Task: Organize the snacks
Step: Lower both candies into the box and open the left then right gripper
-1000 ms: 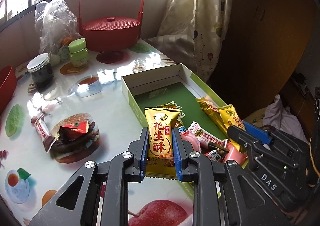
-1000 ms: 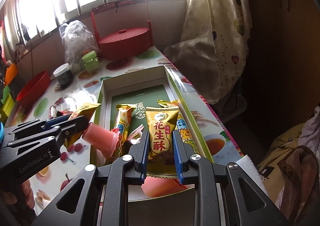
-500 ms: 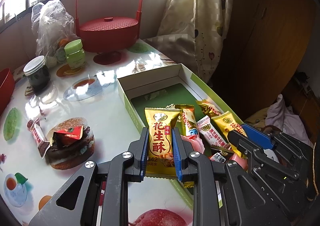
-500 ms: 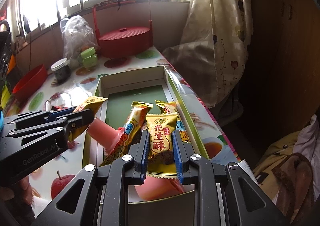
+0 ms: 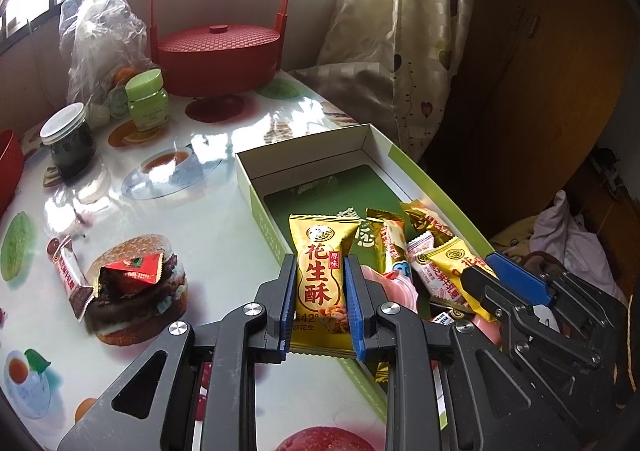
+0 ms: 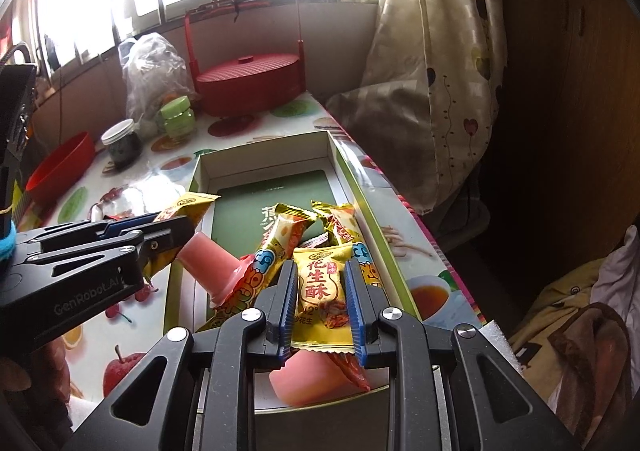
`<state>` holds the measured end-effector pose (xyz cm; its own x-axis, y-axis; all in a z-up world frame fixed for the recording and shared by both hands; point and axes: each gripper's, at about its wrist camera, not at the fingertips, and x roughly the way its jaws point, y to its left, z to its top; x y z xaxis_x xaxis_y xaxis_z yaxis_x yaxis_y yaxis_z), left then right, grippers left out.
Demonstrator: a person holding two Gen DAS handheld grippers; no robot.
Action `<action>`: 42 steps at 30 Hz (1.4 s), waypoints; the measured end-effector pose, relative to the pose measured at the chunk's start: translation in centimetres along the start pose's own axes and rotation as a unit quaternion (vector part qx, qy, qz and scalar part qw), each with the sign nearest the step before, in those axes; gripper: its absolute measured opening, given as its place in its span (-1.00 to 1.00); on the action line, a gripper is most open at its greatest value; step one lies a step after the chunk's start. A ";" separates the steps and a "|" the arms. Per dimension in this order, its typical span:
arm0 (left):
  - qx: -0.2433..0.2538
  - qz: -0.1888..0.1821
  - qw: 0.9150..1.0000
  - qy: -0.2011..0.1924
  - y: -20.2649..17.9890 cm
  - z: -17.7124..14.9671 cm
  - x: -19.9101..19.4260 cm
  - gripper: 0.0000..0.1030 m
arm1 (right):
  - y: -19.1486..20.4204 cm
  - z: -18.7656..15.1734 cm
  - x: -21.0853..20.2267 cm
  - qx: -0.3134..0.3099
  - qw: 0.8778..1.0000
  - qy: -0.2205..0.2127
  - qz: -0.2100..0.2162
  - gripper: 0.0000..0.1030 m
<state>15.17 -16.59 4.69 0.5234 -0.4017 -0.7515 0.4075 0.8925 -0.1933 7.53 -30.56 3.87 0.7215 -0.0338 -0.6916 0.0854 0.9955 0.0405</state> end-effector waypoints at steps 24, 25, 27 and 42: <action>-0.030 -0.028 0.999 -0.002 0.6 0.2 -0.3 -0.28 | 0.9 0.0 0.4 0.005 1.000 0.002 0.017 -0.37; -0.033 -0.049 0.998 -0.009 0.5 0.2 -0.6 -0.26 | 0.8 0.1 0.3 0.007 1.000 0.002 0.019 -0.37; -0.036 -0.072 0.997 -0.002 0.4 0.3 -0.3 -0.20 | 0.7 0.1 0.1 0.010 1.000 -0.002 0.025 -0.37; -0.069 -0.092 0.993 0.017 -0.6 0.5 0.8 -0.13 | 0.0 0.0 -0.2 0.022 0.999 -0.007 0.023 -0.37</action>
<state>15.67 -17.54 4.50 0.4233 -0.5548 -0.7163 0.3853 0.8258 -0.4119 7.35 -30.56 4.01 0.7347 0.0114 -0.6783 0.0808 0.9913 0.1041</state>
